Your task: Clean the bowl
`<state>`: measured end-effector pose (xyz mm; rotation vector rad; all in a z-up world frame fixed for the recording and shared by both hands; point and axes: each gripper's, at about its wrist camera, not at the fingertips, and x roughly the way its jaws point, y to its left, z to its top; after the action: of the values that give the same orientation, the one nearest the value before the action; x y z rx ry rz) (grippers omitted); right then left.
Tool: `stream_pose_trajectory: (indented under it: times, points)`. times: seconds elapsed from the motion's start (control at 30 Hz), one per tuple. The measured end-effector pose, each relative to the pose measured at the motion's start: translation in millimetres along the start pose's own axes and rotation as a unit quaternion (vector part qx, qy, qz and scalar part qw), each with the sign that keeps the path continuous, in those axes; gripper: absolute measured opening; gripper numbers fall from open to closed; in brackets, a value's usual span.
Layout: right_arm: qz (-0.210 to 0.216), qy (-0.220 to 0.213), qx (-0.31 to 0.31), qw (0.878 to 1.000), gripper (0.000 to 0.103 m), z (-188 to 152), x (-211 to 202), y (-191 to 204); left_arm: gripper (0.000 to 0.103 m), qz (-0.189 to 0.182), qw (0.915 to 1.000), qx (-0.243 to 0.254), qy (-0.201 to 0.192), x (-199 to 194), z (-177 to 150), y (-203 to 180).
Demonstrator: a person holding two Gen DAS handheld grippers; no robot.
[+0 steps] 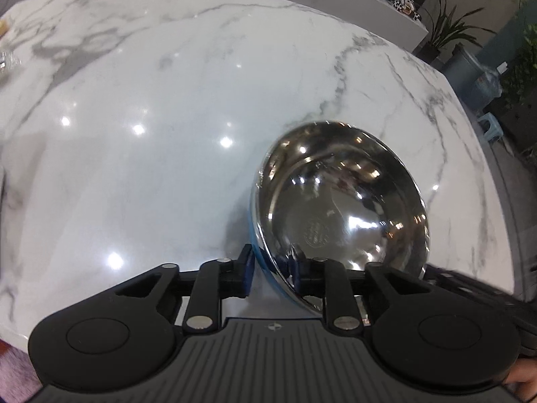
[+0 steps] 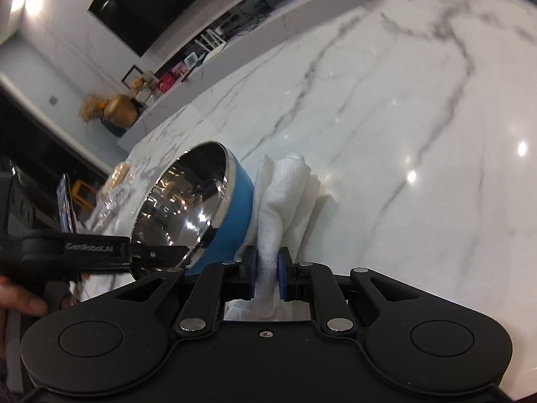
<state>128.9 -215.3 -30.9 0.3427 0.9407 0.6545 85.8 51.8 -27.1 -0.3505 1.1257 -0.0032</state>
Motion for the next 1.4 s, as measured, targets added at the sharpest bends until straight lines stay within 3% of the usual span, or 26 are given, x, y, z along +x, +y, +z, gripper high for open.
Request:
stream_pose_trajectory:
  times: [0.17,0.37,0.73,0.97,1.23,1.4]
  points:
    - [-0.007,-0.014,-0.065,0.998,0.012,13,-15,16,0.012,0.005,0.9999,0.007,-0.010,-1,7,2]
    - [-0.031,0.004,-0.157,0.987,0.012,11,-15,36,0.012,0.006,0.9998,0.013,-0.014,1,9,-1]
    - [-0.067,0.035,-0.189,0.979,0.012,-12,13,34,0.012,-0.004,0.9999,-0.005,-0.013,1,7,4]
    - [-0.071,0.039,-0.198,0.977,0.012,-16,17,33,0.023,-0.006,0.9998,-0.014,0.009,2,-2,2]
    - [-0.073,0.032,-0.206,0.975,0.012,-15,13,34,0.017,0.000,0.9999,0.011,0.005,0,1,-1]
    - [-0.067,0.005,-0.218,0.974,0.012,-4,-7,37,0.014,0.009,0.9997,0.021,-0.003,1,10,0]
